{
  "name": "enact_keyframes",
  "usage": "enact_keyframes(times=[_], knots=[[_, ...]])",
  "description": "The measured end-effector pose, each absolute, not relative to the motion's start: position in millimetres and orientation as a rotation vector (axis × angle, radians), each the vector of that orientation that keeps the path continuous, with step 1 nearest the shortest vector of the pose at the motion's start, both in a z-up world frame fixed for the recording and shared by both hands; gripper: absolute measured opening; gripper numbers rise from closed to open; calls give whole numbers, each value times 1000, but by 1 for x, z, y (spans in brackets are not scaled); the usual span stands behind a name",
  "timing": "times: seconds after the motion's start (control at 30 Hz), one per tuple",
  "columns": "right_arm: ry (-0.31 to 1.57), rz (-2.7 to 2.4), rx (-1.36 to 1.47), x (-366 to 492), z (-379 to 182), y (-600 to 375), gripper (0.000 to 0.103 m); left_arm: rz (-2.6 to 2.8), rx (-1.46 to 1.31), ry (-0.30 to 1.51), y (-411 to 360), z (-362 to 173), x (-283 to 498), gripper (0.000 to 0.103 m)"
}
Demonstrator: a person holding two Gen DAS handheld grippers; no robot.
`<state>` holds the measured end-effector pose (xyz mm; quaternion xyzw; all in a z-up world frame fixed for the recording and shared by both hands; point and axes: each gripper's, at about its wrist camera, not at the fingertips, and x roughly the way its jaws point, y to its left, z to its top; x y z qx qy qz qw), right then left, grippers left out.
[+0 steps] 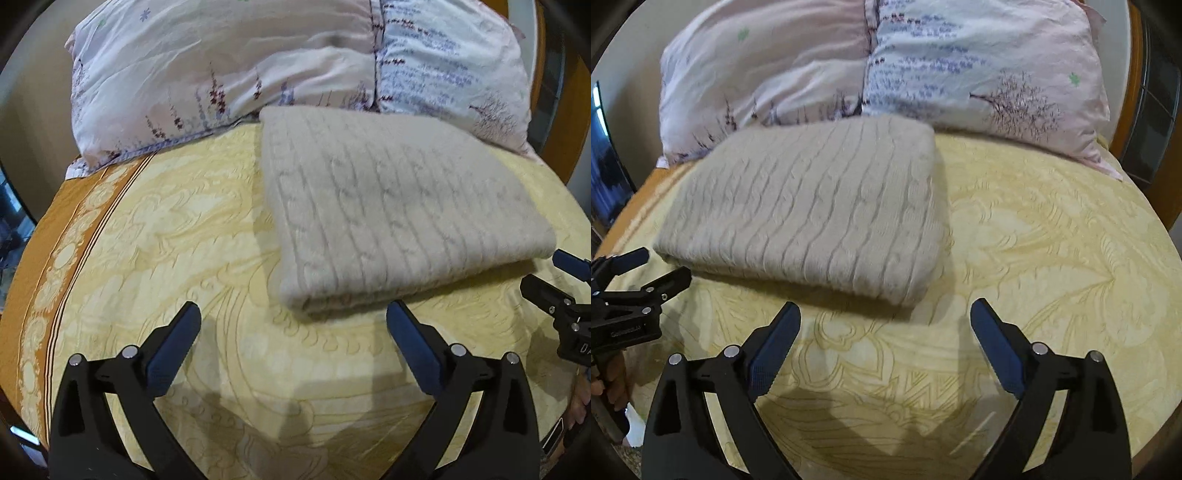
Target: Fold small clothes
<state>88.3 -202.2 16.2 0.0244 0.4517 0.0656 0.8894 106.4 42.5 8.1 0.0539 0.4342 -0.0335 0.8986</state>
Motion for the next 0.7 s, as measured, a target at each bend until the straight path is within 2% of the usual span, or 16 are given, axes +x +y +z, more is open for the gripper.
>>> enact_keyframes(times=[0.7], knots=[[977,56,43,86,8,-199,102,-61,66,942,47,4,105,101]])
